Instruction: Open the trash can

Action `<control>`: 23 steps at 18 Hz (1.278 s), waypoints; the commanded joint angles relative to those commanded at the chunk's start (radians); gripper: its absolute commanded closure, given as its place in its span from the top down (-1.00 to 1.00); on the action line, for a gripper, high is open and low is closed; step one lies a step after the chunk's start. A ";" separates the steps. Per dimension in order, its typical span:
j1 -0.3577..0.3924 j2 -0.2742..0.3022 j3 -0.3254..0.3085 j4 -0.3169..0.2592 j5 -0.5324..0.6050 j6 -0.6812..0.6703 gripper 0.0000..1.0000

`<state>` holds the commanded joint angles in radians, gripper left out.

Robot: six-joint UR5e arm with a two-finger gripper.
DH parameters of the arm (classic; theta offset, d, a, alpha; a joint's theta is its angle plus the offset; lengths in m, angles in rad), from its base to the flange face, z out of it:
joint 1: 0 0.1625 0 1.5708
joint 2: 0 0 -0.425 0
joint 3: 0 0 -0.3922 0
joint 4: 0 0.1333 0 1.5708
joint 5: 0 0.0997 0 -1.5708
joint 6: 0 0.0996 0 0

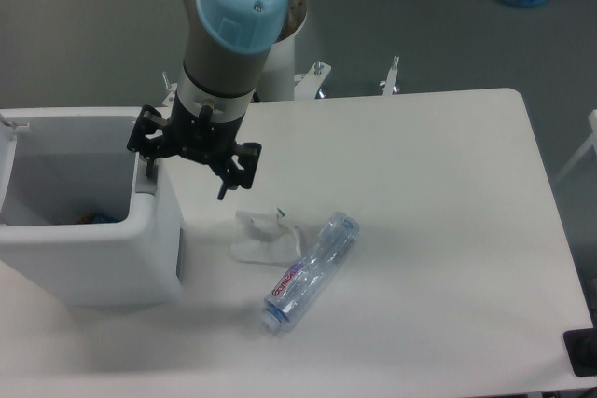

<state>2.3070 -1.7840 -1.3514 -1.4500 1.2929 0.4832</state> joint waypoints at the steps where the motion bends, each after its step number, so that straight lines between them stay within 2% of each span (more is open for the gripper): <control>1: 0.006 0.000 -0.003 0.040 0.029 0.006 1.00; 4: 0.028 -0.011 -0.008 0.127 0.106 0.043 1.00; 8: 0.090 -0.081 0.021 0.201 0.166 0.141 1.00; 10: 0.120 -0.112 0.034 0.206 0.198 0.199 1.00; 12: 0.179 -0.158 0.044 0.204 0.201 0.262 1.00; 15: 0.244 -0.270 0.073 0.227 0.213 0.438 1.00; 17: 0.244 -0.327 0.119 0.256 0.264 0.462 1.00; 19: 0.242 -0.330 0.124 0.258 0.279 0.475 1.00; 23: 0.241 -0.337 0.101 0.257 0.296 0.624 1.00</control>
<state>2.5479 -2.1215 -1.2502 -1.1934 1.5891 1.1072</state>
